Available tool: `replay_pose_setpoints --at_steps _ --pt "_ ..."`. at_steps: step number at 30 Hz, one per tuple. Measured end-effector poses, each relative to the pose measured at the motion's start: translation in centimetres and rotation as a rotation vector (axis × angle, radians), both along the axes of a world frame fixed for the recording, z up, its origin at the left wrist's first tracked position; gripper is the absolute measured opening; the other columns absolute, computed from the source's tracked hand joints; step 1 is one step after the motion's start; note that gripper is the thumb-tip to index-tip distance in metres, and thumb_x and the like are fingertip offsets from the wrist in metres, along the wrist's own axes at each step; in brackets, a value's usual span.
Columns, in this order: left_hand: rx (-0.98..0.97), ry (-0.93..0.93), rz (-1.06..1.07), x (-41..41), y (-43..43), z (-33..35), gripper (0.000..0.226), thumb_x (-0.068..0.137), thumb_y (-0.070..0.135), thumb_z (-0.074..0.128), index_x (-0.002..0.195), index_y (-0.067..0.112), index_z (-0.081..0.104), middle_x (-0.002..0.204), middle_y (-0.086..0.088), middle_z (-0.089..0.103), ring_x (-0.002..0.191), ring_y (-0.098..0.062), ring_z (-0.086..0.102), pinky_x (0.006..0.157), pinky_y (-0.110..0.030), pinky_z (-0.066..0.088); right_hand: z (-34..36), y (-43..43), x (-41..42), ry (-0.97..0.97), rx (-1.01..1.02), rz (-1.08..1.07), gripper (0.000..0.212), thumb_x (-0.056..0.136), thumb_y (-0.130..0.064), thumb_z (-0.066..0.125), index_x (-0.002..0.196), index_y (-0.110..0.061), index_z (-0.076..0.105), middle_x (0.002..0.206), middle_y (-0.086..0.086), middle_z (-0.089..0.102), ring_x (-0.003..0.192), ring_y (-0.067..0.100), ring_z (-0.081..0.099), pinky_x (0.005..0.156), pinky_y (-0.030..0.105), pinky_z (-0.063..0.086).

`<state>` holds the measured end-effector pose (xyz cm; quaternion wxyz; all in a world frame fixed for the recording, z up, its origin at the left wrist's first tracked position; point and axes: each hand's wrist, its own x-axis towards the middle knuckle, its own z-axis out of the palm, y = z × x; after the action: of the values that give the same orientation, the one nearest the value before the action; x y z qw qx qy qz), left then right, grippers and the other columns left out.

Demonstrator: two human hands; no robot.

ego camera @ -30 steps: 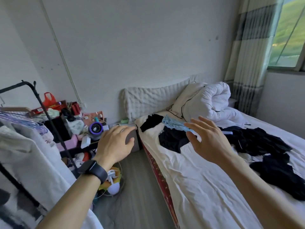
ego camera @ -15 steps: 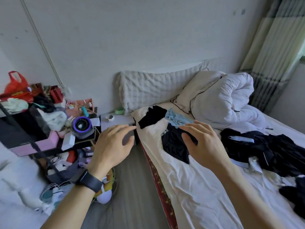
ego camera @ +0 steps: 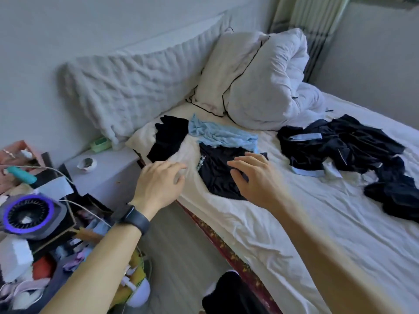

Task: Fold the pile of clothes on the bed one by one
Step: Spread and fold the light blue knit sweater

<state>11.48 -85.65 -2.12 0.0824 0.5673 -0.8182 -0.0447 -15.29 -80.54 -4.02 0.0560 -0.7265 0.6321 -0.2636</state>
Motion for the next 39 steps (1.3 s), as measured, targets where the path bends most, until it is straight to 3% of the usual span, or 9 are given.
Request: replay_pose_setpoints --at_steps 8,13,19,27,35,39 --pt "0.199 -0.145 -0.181 -2.2 -14.9 -7.2 0.040 0.099 0.036 0.048 0.138 0.035 0.055 0.137 0.008 0.058 0.127 -0.021 0.051 0.107 -0.040 0.033 -9.9 -9.3 1.6 -0.015 0.304 -0.121 0.039 0.102 -0.034 0.041 0.124 -0.023 0.072 0.124 -0.008 0.070 0.125 0.021 0.057 0.107 0.043 0.045" --pt "0.378 -0.212 -0.287 -4.2 -21.2 -11.6 0.042 0.099 0.034 0.044 0.141 0.037 0.049 0.141 0.011 0.055 0.129 -0.018 0.049 0.106 -0.037 0.032 -14.0 -13.1 2.5 -0.115 0.525 -0.240 0.035 0.106 -0.033 0.043 0.132 -0.030 0.066 0.133 -0.013 0.065 0.134 0.018 0.047 0.110 0.031 0.039" --pt "0.570 -0.275 -0.352 -4.7 -27.7 -16.3 0.043 0.099 0.034 0.041 0.142 0.038 0.048 0.141 0.012 0.054 0.129 -0.017 0.048 0.106 -0.036 0.033 -16.9 -17.7 3.5 -0.192 0.784 -0.307 0.039 0.107 -0.036 0.040 0.143 -0.034 0.054 0.145 -0.015 0.054 0.140 0.015 0.037 0.109 0.027 0.037" --pt "0.779 -0.377 -0.466 -4.5 -39.9 -24.2 0.044 0.098 0.034 0.040 0.141 0.039 0.050 0.140 0.010 0.055 0.126 -0.018 0.049 0.103 -0.036 0.035 -20.8 -28.8 3.1 -0.182 0.922 -0.434 0.040 0.107 -0.036 0.037 0.143 -0.034 0.054 0.142 -0.017 0.057 0.138 0.016 0.042 0.104 0.030 0.043" --pt "0.660 -0.459 -0.534 -6.3 -59.2 -33.9 0.045 0.098 0.031 0.039 0.142 0.035 0.048 0.142 0.007 0.051 0.132 -0.019 0.044 0.106 -0.036 0.033 -28.0 -45.5 -0.3 -0.233 1.019 -0.541 0.041 0.106 -0.036 0.041 0.145 -0.029 0.052 0.141 -0.007 0.058 0.133 0.023 0.046 0.100 0.038 0.048" --pt "0.488 -0.495 -0.447 -5.8 -66.5 -39.7 0.047 0.094 0.033 0.049 0.141 0.027 0.051 0.152 -0.002 0.041 0.145 -0.024 0.029 0.115 -0.051 0.022 -32.2 -53.7 -2.8 -0.243 0.997 -0.581 0.051 0.104 -0.033 0.047 0.154 -0.024 0.039 0.154 0.006 0.043 0.132 0.028 0.048 0.098 0.039 0.050"
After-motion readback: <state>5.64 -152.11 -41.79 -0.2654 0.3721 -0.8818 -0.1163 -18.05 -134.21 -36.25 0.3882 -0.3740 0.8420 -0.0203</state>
